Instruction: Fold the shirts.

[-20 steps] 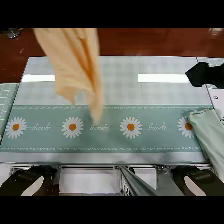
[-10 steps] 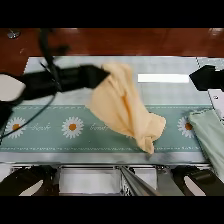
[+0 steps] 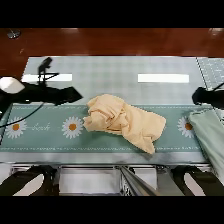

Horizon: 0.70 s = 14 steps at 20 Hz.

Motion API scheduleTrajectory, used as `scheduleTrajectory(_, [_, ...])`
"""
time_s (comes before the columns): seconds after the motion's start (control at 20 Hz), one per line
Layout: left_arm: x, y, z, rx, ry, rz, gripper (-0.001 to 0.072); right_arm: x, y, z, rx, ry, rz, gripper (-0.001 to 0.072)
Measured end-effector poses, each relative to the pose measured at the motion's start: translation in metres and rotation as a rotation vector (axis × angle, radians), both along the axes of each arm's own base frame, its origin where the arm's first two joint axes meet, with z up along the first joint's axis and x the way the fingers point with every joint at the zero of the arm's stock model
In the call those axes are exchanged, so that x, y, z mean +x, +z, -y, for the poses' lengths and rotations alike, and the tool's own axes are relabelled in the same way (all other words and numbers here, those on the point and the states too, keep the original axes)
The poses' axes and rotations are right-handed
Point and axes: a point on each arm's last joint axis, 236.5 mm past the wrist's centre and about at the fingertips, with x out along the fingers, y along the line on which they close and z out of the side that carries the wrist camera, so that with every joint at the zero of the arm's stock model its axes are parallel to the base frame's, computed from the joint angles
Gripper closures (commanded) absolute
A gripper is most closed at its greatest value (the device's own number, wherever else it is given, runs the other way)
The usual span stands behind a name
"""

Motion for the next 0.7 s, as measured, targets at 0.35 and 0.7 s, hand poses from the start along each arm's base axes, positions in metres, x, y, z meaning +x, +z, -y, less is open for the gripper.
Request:
scheduleTrajectory(0.35, [-0.044, -0.049, 0.016, -0.298, 0.044, -0.183, 0.001, -0.068, -0.113, -0.025, 0.426, -0.092, -0.268, 0.0081])
scheduleTrajectory(0.7, [-0.007, -0.064, 0.092, -0.33, -0.088, -0.11, 0.0671, -0.104, -0.156, -0.08, 0.669, -0.057, -0.357, 0.0081])
